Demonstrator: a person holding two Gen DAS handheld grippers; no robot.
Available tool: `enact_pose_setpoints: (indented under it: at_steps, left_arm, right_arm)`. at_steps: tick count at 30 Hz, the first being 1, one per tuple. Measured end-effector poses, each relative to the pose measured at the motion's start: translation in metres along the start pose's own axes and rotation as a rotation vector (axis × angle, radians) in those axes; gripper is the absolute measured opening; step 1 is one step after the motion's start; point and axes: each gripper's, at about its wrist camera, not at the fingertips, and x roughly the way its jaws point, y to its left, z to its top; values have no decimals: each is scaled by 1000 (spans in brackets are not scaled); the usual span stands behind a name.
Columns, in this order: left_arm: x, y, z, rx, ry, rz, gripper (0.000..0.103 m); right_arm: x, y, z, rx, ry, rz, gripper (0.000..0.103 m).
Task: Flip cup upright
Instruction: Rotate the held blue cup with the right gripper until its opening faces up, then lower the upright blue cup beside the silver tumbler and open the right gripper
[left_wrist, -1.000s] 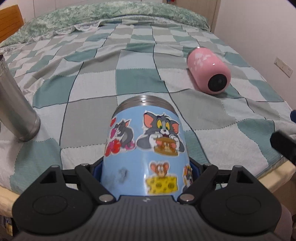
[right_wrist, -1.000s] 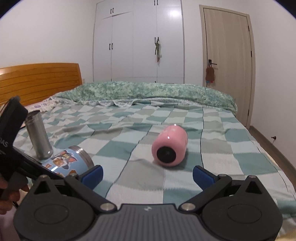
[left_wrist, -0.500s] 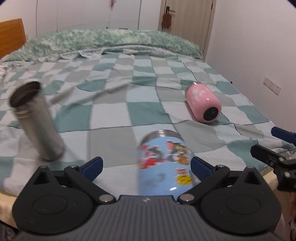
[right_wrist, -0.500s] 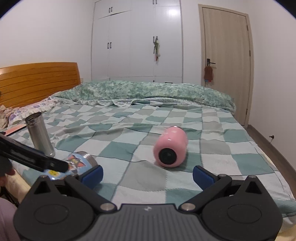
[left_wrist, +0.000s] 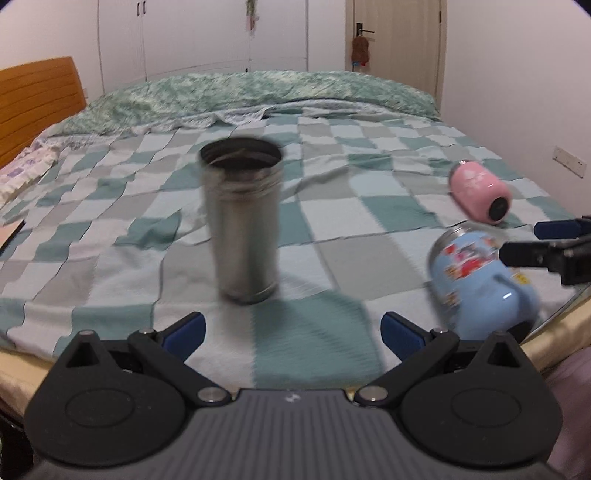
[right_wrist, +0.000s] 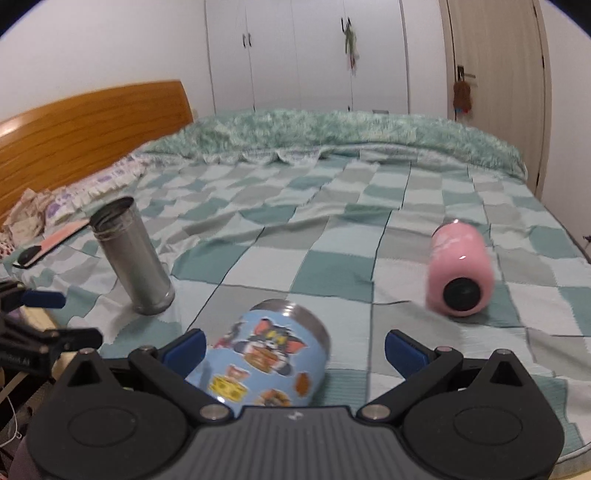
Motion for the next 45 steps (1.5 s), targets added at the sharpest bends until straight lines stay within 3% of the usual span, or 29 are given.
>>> enact_pose_setpoints:
  at_steps: [14,18,23,31,38,45]
  left_arm:
    - [26,34,-19,34,-36,-48,103]
    - [30,38,-21,30,-36,-67,103]
    - [32,41,-21,24,-41,-81,103]
    - [28,41,-22,16,-55,-91,103]
    - [18,41,-20,-7,-77,-101,103]
    - [6,44,-14,-27,-126,-90,103]
  right_arm:
    - [63,6,5,134,202,-39,103]
    - [72,2,1,203,256,9,93]
    - [73,5,2,197,272,8,92]
    - [58,-2,-1,220,205,35,91]
    - [29,4,4,179,33,85,85]
    - [34,30,24,69,-112,104,83]
